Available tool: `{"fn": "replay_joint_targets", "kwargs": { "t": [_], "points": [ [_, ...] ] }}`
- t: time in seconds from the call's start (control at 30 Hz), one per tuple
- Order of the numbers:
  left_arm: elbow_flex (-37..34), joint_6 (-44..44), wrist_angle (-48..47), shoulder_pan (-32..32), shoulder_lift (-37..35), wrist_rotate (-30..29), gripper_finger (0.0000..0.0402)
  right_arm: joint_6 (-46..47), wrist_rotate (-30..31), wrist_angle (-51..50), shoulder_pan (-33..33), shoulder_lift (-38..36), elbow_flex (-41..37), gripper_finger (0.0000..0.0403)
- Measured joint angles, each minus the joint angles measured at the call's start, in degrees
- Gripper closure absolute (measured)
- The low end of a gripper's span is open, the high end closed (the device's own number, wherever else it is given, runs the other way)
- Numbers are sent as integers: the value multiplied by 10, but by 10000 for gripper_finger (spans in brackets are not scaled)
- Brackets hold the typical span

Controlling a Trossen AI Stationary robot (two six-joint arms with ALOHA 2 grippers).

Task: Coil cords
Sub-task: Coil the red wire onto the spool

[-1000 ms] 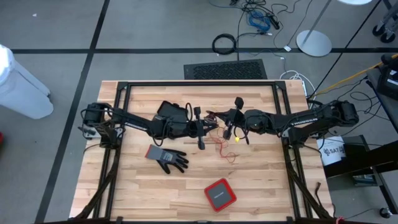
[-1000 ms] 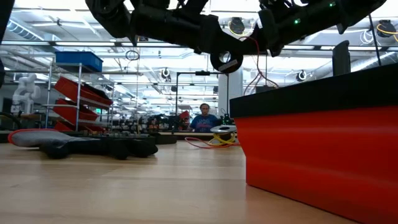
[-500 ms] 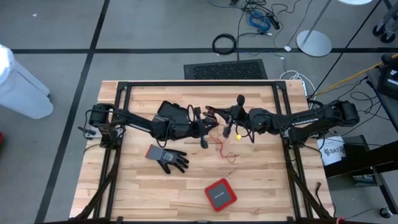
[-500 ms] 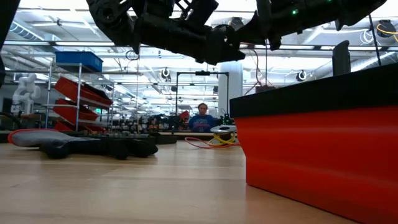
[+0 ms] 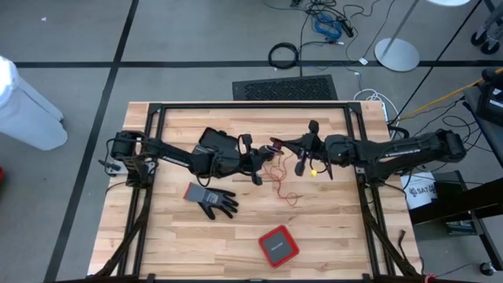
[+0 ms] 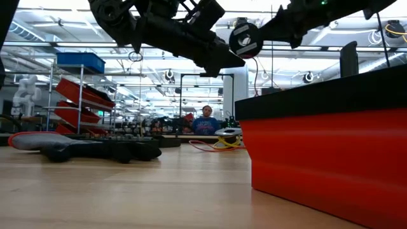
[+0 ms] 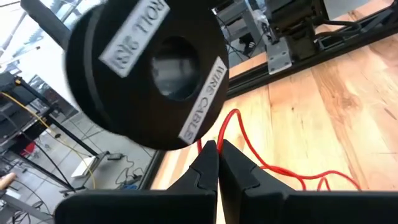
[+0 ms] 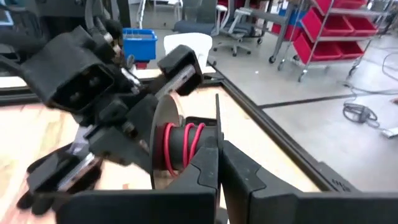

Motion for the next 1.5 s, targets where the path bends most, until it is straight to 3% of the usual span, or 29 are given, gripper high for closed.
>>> {"fn": "replay_joint_targets", "kwargs": {
  "t": [0.5, 1.17, 1.5],
  "points": [
    [-1, 28, -7, 0, -19, 16, 396, -27, -27, -156, 1, -44, 1, 403],
    [20, 25, 3, -2, -22, 28, 392, -31, -20, -143, 0, -8, 1, 403],
    [29, -4, 1, -5, -23, 29, 288, -36, -6, -116, 0, 1, 0, 403]
  ]
}}
